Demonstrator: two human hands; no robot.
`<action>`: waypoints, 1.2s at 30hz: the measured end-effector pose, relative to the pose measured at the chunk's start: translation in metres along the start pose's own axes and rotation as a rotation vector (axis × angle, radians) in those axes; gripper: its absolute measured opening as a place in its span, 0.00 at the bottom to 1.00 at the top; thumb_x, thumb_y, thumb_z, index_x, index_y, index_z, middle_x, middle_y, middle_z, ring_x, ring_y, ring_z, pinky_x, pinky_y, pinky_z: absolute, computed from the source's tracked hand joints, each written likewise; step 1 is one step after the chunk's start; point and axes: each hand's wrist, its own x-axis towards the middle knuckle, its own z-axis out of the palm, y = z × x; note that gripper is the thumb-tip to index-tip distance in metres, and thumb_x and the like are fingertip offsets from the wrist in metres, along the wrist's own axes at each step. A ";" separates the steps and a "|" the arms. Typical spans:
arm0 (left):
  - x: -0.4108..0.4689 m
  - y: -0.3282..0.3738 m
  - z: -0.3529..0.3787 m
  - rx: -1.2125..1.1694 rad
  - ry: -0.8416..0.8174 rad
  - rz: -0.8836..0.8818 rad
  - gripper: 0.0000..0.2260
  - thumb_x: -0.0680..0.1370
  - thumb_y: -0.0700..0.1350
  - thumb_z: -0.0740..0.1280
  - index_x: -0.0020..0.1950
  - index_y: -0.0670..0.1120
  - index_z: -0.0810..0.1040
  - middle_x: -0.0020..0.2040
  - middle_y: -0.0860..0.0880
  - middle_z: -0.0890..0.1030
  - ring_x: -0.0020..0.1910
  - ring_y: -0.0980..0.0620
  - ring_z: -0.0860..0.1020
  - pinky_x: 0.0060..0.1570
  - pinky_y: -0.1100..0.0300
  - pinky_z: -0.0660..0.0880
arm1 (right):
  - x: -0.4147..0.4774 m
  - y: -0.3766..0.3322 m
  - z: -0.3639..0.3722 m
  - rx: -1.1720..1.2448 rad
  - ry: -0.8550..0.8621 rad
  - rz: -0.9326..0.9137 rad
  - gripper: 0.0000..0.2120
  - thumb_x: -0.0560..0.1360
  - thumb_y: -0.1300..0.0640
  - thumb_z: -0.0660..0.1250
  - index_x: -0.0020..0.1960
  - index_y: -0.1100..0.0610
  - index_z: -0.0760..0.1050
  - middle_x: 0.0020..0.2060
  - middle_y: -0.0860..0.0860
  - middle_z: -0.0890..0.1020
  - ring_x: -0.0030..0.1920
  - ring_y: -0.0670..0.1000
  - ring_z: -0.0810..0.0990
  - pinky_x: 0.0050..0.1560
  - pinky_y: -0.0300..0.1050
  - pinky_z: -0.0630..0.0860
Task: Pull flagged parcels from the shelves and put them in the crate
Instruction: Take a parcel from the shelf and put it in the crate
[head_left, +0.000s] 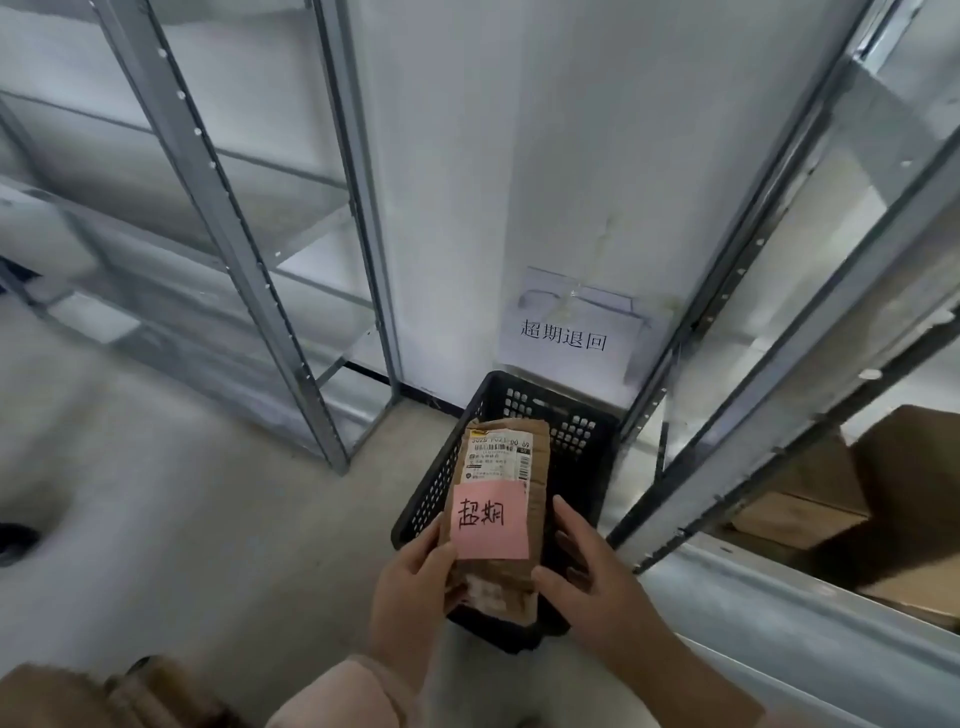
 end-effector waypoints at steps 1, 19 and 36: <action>0.015 0.001 0.002 0.006 -0.002 -0.012 0.13 0.79 0.40 0.64 0.54 0.58 0.81 0.42 0.54 0.86 0.39 0.56 0.84 0.36 0.60 0.80 | 0.013 0.003 0.000 -0.013 -0.007 0.026 0.29 0.72 0.43 0.69 0.60 0.19 0.56 0.61 0.23 0.64 0.64 0.31 0.65 0.65 0.38 0.65; 0.327 -0.037 0.040 0.082 0.006 -0.190 0.15 0.78 0.37 0.63 0.57 0.56 0.79 0.48 0.51 0.86 0.47 0.53 0.84 0.41 0.58 0.82 | 0.270 0.137 0.039 -0.029 0.121 0.329 0.32 0.72 0.38 0.66 0.69 0.27 0.52 0.67 0.33 0.62 0.67 0.37 0.62 0.68 0.41 0.61; 0.516 -0.152 0.075 0.284 0.128 -0.084 0.16 0.80 0.48 0.60 0.67 0.57 0.75 0.60 0.54 0.81 0.59 0.54 0.77 0.61 0.53 0.75 | 0.380 0.273 0.062 -0.099 0.214 0.469 0.33 0.76 0.42 0.64 0.75 0.36 0.51 0.75 0.40 0.58 0.69 0.36 0.56 0.67 0.37 0.54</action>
